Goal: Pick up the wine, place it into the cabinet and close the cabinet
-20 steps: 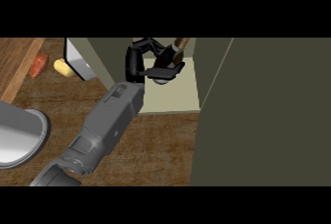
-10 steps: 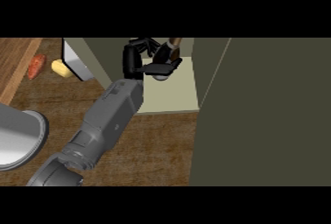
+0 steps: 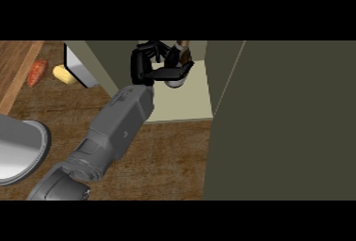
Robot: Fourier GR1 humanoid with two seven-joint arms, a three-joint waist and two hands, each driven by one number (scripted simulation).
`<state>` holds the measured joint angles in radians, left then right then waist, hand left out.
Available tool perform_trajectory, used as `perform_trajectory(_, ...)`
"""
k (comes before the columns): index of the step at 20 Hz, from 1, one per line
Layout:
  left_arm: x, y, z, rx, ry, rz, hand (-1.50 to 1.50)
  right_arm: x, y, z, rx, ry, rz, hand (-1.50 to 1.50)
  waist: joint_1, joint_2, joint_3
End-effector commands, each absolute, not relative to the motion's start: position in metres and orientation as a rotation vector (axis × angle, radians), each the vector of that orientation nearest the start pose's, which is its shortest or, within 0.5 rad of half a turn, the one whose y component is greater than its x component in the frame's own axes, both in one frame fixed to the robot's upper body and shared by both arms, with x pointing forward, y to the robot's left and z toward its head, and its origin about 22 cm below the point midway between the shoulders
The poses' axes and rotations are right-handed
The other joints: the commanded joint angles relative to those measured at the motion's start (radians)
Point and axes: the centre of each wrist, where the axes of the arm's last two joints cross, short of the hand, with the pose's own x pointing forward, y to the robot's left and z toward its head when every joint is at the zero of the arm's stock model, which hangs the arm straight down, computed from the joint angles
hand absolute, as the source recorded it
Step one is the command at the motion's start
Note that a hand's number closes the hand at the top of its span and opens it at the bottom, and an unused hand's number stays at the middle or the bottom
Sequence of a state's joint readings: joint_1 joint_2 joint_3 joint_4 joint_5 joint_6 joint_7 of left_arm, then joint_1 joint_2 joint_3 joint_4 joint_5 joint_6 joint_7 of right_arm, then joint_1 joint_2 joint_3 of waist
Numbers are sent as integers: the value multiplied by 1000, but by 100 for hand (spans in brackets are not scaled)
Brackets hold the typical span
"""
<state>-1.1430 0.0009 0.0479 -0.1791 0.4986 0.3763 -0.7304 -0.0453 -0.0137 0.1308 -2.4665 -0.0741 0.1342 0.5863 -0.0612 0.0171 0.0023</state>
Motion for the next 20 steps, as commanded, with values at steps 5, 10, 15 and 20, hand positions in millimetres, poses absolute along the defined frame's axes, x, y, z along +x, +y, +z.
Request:
perform_trajectory(5, 430, 103, 29, 149, -1832, 210, 150, 139, -208, 201, 252, -1936, 291, -150, -14, 5, -3)
perform_trajectory(10, 431, 111, 27, 197, -1823, 178, -150, 146, -208, 201, 250, -1949, 291, -150, -13, 11, -3)
perform_trajectory(15, 427, 131, 13, 230, -1809, 167, -150, 144, -211, 199, 262, -1941, 261, -150, -20, 15, -3)
perform_trajectory(20, 421, 127, 3, 290, -1790, 97, -150, 142, -205, 196, 260, -1945, 288, -150, -14, 10, -3)
